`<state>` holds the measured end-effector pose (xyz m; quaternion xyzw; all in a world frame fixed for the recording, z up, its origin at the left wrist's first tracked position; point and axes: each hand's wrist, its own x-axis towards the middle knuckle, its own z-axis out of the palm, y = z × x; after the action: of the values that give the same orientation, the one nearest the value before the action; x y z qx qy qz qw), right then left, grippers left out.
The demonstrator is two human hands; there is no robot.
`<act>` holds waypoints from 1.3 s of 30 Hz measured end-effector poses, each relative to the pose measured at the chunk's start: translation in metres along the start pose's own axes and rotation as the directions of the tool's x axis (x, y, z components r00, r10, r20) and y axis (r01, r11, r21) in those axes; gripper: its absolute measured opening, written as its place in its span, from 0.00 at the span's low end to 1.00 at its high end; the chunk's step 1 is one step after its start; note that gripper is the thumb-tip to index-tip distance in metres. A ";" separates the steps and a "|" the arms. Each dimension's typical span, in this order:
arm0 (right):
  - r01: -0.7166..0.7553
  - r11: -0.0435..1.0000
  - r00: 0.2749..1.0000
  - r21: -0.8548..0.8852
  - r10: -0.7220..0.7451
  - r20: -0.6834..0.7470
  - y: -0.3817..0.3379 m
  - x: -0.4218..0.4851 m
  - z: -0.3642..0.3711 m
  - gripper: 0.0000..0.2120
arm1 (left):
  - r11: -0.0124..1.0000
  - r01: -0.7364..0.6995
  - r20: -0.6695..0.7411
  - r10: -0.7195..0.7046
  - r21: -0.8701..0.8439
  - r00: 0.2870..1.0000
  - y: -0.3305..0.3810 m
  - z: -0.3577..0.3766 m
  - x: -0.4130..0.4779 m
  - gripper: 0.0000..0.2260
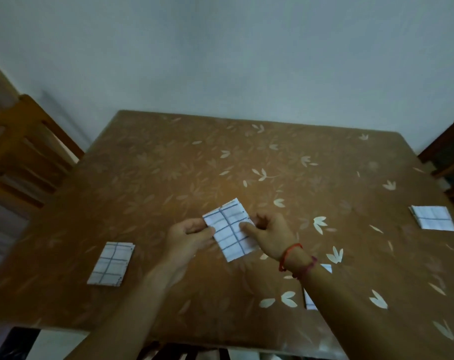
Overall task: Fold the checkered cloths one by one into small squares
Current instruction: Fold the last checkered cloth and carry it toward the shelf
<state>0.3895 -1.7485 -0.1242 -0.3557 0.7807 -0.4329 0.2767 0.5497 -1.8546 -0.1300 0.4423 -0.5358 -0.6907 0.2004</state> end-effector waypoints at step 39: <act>0.261 0.909 0.631 0.325 -0.415 0.655 -0.195 -0.152 0.174 0.03 | 0.924 -0.370 -0.764 0.171 -0.094 0.622 0.003 -0.182 -0.308 0.05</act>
<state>0.6700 -1.7841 -0.0172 -0.6055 0.4839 -0.3814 0.5037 0.8624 -1.7270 -0.0114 0.5705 -0.3794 -0.4710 0.5556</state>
